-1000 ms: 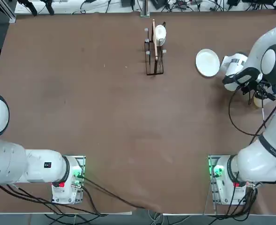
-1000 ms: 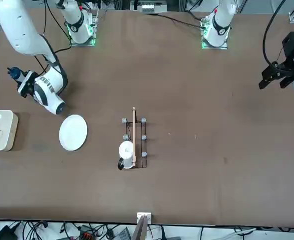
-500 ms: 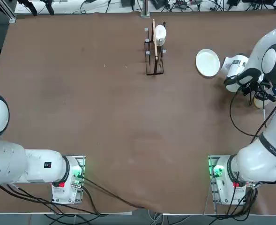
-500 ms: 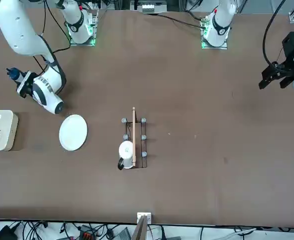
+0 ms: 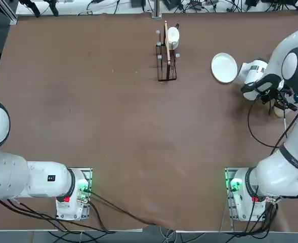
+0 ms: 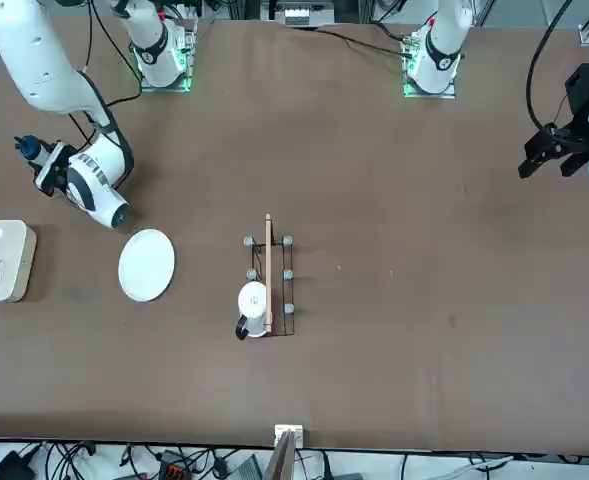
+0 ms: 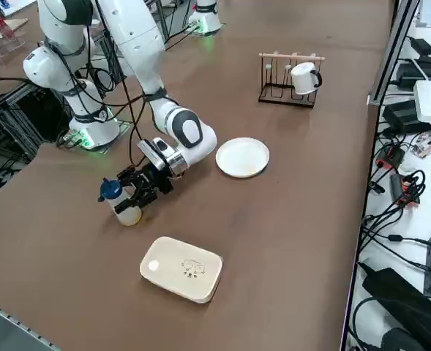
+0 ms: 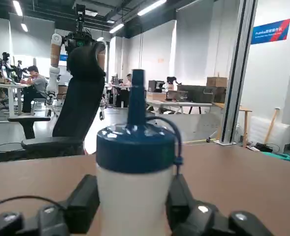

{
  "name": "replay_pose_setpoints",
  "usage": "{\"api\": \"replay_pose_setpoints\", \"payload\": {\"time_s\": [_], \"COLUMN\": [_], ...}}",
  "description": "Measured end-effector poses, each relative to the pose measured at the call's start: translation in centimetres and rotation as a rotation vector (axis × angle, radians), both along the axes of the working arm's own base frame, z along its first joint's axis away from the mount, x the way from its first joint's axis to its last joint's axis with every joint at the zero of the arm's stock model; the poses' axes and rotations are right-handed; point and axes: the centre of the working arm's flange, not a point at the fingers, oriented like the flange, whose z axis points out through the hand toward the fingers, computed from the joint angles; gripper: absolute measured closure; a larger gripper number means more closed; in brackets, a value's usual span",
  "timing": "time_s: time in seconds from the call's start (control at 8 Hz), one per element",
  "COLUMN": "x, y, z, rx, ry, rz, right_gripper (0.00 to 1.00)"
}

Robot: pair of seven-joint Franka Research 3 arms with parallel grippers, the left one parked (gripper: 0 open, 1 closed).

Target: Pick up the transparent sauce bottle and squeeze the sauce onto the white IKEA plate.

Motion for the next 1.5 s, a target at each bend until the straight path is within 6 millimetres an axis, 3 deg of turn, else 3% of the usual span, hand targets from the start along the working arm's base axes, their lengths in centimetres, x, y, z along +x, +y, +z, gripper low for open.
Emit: {"api": "replay_pose_setpoints", "payload": {"time_s": [0.12,1.12,1.38,1.5], "x": [0.0,0.5,2.3,4.3], "y": [0.2,2.6,4.3,6.0], "z": [-0.1,0.4,1.7,3.4], "rx": [-0.003,0.024,0.050,0.069], "ry": [0.005,-0.007,-0.022,-0.045], "rz": [0.002,-0.008,-0.027,-0.056], "right_gripper": [0.01,0.00,0.00,0.00]}}
